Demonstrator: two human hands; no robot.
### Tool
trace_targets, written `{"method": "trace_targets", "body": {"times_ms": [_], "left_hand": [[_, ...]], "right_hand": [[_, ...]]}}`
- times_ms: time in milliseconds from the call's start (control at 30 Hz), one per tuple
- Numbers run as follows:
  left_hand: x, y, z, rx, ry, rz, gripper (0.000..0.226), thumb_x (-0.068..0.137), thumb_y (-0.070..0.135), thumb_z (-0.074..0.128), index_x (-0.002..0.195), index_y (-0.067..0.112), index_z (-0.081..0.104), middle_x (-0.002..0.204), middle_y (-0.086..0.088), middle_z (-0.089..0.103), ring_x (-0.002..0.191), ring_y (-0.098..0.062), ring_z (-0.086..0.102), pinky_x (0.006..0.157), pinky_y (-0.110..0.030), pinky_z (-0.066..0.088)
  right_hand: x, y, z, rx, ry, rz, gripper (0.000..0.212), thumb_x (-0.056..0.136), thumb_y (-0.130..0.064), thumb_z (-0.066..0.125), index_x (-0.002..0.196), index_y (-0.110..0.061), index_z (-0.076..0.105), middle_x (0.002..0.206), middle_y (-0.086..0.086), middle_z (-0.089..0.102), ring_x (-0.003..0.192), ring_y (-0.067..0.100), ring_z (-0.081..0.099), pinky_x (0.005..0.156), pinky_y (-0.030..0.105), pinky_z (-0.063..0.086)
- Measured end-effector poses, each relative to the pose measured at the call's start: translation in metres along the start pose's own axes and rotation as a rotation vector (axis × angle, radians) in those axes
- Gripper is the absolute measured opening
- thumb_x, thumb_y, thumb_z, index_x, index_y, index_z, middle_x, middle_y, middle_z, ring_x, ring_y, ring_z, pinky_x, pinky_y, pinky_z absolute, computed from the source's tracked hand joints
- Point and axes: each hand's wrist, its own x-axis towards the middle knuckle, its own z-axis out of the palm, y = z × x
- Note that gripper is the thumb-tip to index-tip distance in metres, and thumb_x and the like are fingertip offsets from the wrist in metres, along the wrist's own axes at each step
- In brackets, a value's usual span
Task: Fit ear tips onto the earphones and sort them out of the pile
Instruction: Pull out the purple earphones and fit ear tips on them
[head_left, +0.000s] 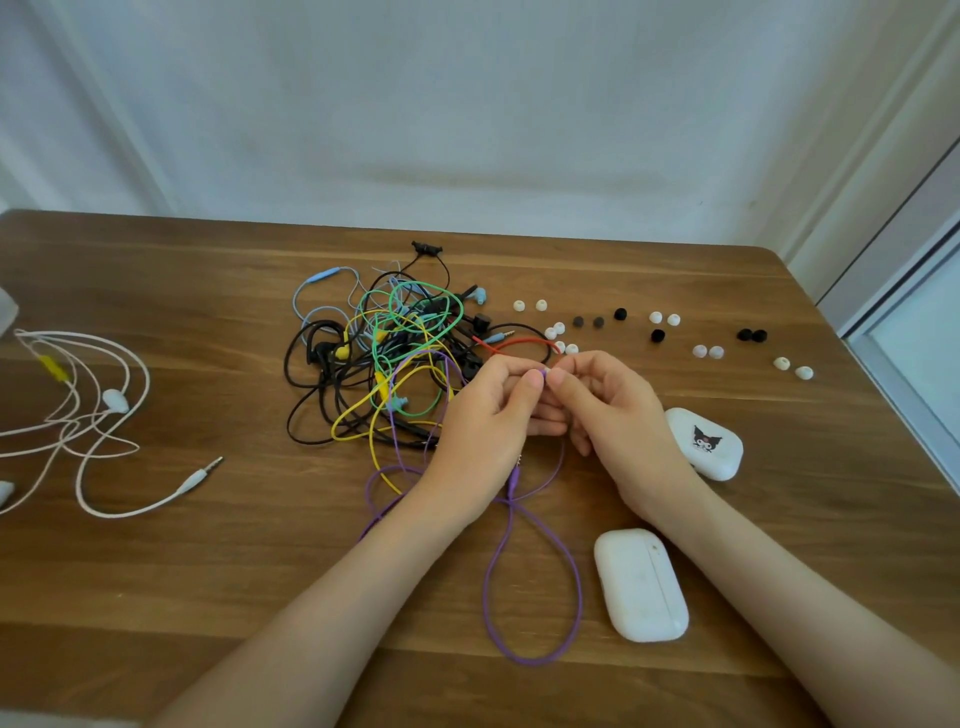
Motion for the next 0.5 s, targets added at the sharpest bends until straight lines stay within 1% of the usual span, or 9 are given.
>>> {"method": "trace_targets", "body": {"times_ms": [100,233,400,500], "left_hand": [[-0.0003,0.0001,0.0000,0.002,0.002,0.005,0.013,0.100,0.007,0.045,0.105,0.002,0.056,0.081,-0.011,0.067,0.070,-0.016,0.068,0.069,-0.029,0.057],[-0.0012,0.0018,0.0001,-0.008,-0.011,0.000,0.012,0.100,0.006,0.044,0.104,0.002,0.055,0.082,-0.014,0.067,0.071,-0.017,0.068,0.068,-0.028,0.057],[-0.0016,0.0022,0.0005,-0.029,-0.025,0.001,0.012,0.100,0.004,0.042,0.104,0.001,0.053,0.082,-0.014,0.066,0.069,-0.016,0.068,0.066,-0.025,0.057],[-0.0015,0.0024,0.0004,-0.029,-0.034,-0.001,0.012,0.100,0.003,0.041,0.104,0.000,0.052,0.082,-0.014,0.066,0.069,-0.015,0.068,0.067,-0.024,0.056]], "right_hand": [[-0.0002,-0.0002,-0.0005,0.007,0.001,-0.003,0.008,0.095,-0.015,0.057,0.088,-0.014,0.062,0.062,0.003,0.052,0.042,0.005,0.041,0.041,0.019,0.035],[0.0021,-0.0016,-0.0007,0.093,-0.019,0.036,0.012,0.095,-0.009,0.054,0.086,-0.011,0.061,0.056,-0.002,0.049,0.044,0.005,0.039,0.042,0.021,0.033],[0.0032,-0.0013,-0.0038,0.110,-0.051,0.050,0.013,0.096,-0.006,0.052,0.087,-0.010,0.061,0.048,-0.008,0.046,0.044,0.005,0.038,0.042,0.020,0.033],[0.0033,-0.0021,-0.0046,0.126,-0.064,0.063,0.012,0.095,-0.005,0.052,0.088,-0.009,0.061,0.050,-0.006,0.045,0.045,0.004,0.038,0.043,0.020,0.033]]}}
